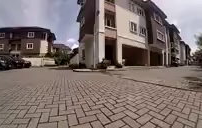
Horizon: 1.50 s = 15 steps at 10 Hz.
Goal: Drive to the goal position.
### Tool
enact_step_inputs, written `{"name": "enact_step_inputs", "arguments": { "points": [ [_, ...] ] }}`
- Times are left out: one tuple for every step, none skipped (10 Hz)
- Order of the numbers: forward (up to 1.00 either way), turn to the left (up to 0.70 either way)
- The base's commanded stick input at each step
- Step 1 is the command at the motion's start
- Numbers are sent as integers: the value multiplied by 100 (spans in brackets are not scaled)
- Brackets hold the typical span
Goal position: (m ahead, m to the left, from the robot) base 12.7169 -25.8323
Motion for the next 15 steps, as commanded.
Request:
{"name": "enact_step_inputs", "arguments": {
  "points": [
    [50,0],
    [50,0],
    [50,0],
    [50,0],
    [50,0],
    [50,0],
    [50,0],
    [50,0],
    [50,-31],
    [50,-50],
    [50,-50],
    [50,-50],
    [50,-50],
    [50,-50],
    [50,-50]
  ]
}}
